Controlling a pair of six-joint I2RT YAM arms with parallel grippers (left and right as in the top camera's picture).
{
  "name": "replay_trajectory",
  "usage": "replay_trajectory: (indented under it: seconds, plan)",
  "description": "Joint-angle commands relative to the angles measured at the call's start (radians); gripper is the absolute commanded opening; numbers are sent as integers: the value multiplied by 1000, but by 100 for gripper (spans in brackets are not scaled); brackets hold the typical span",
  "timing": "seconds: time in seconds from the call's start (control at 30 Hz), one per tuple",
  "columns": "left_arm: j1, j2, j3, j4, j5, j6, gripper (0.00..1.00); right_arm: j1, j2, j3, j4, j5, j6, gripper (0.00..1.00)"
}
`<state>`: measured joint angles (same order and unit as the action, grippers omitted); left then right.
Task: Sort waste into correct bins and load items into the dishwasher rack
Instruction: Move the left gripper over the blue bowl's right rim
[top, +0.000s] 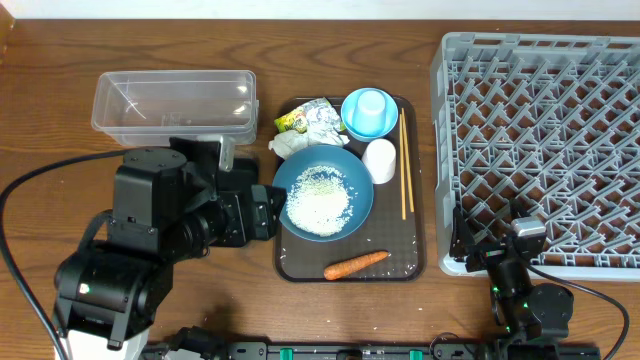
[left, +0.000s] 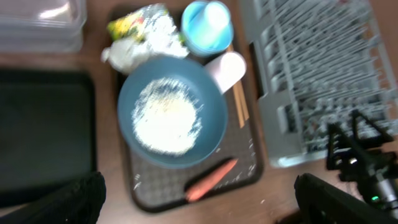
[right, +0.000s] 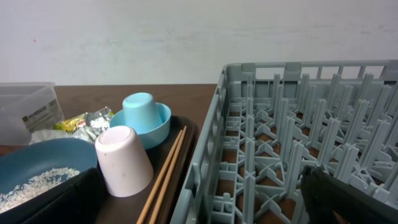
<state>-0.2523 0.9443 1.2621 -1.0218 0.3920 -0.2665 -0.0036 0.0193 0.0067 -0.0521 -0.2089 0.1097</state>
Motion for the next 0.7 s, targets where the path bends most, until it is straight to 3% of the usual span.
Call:
replay_trajectory:
  seconds: [0.0,0.23,0.47,0.67]
  plan:
    - [-34,29,18,10,26,-16,99,-6,-1,-1,-4,2,-6,99]
    - [-226,262,19,-51,-175,-77,99,-6,-1,-1,-4,2,-6,99]
    - [-395,457,19,13,-419,-143,99,-6,-1,-1,-4,2,-6,99]
    - [-430,584,18,131,-421,-169,99,-6,-1,-1,-4,2,-6,99]
